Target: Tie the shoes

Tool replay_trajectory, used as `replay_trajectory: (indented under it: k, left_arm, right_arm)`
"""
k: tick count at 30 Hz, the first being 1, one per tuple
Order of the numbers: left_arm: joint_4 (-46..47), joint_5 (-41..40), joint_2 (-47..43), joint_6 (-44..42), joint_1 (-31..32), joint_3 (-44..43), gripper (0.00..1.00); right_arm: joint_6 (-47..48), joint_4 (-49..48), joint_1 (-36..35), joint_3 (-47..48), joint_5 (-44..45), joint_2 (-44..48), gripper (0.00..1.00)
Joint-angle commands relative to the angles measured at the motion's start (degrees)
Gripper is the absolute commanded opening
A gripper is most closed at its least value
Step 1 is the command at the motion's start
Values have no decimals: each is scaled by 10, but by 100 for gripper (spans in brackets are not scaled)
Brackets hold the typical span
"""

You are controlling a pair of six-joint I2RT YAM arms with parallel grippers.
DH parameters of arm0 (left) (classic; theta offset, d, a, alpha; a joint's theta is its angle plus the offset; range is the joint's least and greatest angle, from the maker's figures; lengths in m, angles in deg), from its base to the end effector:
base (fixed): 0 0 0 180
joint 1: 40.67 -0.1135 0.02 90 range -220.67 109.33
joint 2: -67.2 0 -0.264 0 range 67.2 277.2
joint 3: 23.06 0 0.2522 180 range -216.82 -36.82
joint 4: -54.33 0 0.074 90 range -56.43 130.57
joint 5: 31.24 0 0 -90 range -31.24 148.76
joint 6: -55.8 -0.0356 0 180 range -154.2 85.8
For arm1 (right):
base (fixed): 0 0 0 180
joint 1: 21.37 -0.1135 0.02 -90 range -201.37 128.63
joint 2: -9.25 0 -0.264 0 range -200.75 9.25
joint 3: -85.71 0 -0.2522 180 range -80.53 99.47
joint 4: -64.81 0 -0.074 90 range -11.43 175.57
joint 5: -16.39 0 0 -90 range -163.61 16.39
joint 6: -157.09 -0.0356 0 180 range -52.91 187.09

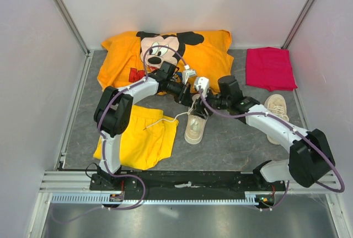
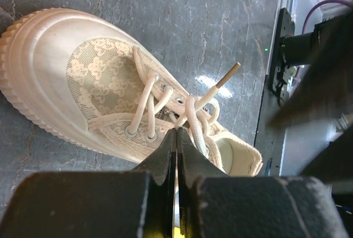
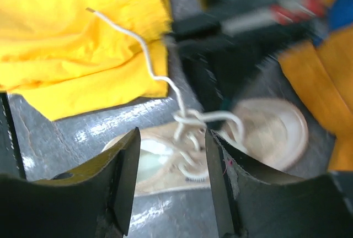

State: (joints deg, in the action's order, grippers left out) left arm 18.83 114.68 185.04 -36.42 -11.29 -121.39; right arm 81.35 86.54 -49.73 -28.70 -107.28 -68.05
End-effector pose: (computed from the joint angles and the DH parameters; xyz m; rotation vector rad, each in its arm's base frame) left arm 0.3645 -0.2390 0.1857 1.0468 2.2147 -1.4254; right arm 0.2506 0.1577 0.2627 -1.0888 1.8443 0.7744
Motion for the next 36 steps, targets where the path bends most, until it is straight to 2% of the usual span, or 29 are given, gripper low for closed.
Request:
replay_trajectory:
  k: [1, 6, 10, 15, 19, 27, 34, 35, 36]
  left_arm:
    - [16, 1, -17, 45, 1, -11, 2]
    - [13, 4, -10, 56, 0, -16, 1]
    - [13, 8, -2, 61, -2, -20, 2]
    - [13, 8, 0, 61, -3, -19, 2]
    - [13, 11, 1, 61, -6, -19, 2]
    - [12, 15, 6, 57, -9, -23, 2]
    - [10, 15, 11, 51, -9, -29, 2]
    - [11, 14, 12, 51, -9, -30, 2]
    - [8, 13, 12, 51, -9, -30, 2]
  right_arm:
    - [128, -22, -68, 25, 4, -27, 56]
    - [226, -43, -117, 37, 61, -74, 57]
    - [327, -68, -150, 32, 123, -102, 66]
    - [382, -113, -194, 32, 190, -139, 69]
    - [410, -105, -216, 47, 216, -165, 73]
    - [477, -84, -227, 72, 265, -218, 75]
    - [517, -81, -231, 81, 293, -241, 74]
    - [517, -81, -231, 84, 295, -244, 71]
    - [517, -81, -231, 85, 296, -244, 60]
